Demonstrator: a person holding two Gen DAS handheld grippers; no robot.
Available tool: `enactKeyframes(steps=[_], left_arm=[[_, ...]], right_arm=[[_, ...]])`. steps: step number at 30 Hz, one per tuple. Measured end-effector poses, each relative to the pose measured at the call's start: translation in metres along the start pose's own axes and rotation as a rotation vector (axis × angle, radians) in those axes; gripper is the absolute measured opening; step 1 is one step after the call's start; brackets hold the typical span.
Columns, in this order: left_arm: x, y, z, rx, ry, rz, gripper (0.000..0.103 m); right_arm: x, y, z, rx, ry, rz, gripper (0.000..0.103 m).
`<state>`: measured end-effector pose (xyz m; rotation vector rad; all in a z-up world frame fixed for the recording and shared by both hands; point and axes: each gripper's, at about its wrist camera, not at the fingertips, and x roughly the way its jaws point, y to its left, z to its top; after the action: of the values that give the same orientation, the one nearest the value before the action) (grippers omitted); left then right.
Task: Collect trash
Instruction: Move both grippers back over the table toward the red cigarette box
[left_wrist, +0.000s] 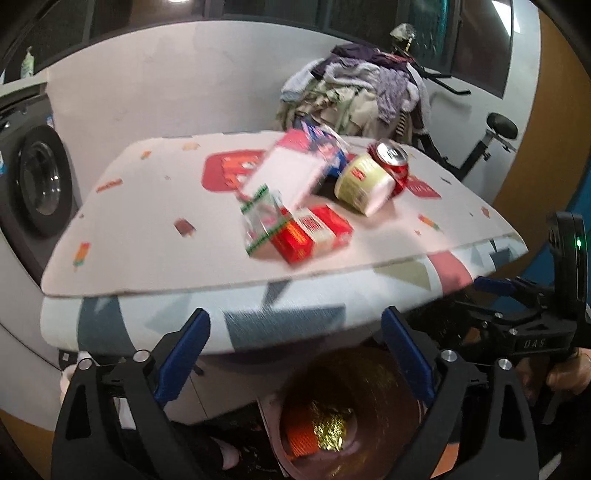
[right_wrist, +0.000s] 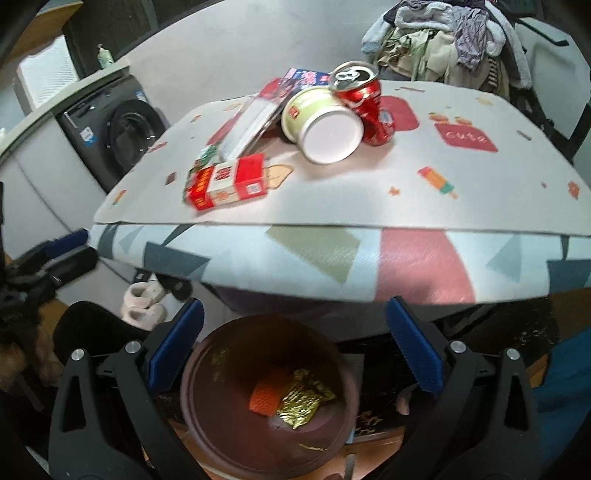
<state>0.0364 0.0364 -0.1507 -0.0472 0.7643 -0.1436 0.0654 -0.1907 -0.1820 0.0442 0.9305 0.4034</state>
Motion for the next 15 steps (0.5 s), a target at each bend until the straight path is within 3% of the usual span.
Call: enactKeyframes(steps=[15], left_arm=[[0.002,0.037,0.045,-0.005,-0.097,0.047,0.097]], right_arm=[[0.016,-0.005,0.044,-0.003,-0.038,-0.028,0.097]])
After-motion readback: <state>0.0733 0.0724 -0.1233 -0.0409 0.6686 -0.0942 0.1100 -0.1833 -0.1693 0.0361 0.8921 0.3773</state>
